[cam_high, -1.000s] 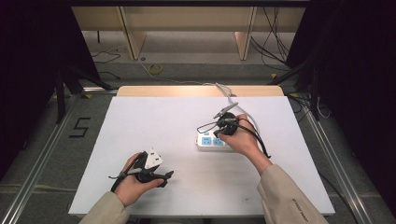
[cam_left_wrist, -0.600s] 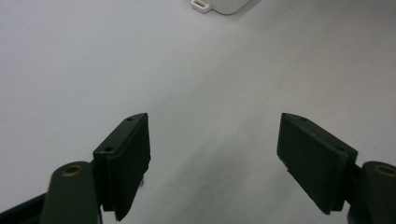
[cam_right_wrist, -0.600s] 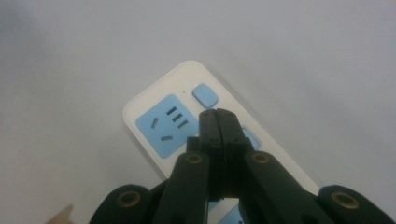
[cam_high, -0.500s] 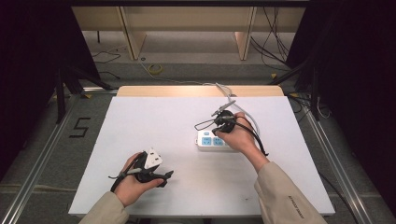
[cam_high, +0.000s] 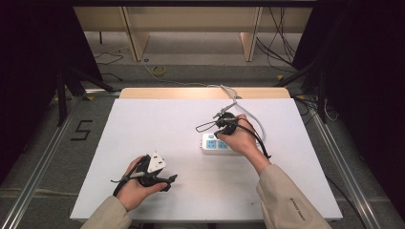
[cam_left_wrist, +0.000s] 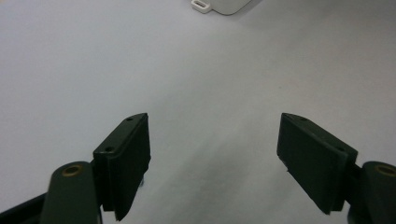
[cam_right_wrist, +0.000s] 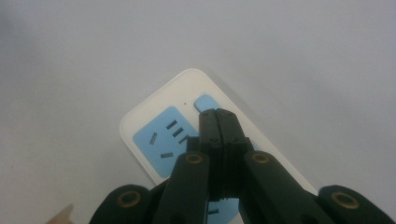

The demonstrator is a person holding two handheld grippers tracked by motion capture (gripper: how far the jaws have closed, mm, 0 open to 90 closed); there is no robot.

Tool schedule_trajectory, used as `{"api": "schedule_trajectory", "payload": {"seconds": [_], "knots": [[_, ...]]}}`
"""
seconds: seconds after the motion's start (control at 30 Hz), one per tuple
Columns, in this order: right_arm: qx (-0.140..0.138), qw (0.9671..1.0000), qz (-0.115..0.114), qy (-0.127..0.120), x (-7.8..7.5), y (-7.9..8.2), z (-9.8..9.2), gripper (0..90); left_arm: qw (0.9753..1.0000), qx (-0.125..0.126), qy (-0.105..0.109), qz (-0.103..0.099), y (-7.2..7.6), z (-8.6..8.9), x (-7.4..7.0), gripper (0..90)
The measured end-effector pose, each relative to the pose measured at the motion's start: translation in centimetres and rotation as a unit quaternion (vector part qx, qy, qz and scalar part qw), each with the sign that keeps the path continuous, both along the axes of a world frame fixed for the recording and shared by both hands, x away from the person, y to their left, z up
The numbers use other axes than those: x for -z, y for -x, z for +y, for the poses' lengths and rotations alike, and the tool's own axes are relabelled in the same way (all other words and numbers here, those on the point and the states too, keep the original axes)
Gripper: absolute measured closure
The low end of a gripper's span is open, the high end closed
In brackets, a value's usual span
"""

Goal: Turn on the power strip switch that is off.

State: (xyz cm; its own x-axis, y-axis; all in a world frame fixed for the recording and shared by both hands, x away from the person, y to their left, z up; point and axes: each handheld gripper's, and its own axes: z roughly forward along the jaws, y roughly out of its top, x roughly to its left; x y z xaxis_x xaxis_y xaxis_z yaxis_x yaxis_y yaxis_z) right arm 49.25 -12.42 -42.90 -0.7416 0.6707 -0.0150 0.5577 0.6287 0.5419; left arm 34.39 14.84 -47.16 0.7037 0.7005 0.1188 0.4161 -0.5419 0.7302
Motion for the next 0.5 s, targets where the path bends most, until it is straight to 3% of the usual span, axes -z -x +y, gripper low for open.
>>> {"api": "schedule_trajectory", "payload": {"seconds": [0.5], "knots": [[0.005, 1.0000, 0.005, 0.001, 0.48, -0.87, 1.03, 90.0, 1.0000, 0.000, 0.001, -0.001, 0.04, -0.01, 0.02, 25.7]]}}
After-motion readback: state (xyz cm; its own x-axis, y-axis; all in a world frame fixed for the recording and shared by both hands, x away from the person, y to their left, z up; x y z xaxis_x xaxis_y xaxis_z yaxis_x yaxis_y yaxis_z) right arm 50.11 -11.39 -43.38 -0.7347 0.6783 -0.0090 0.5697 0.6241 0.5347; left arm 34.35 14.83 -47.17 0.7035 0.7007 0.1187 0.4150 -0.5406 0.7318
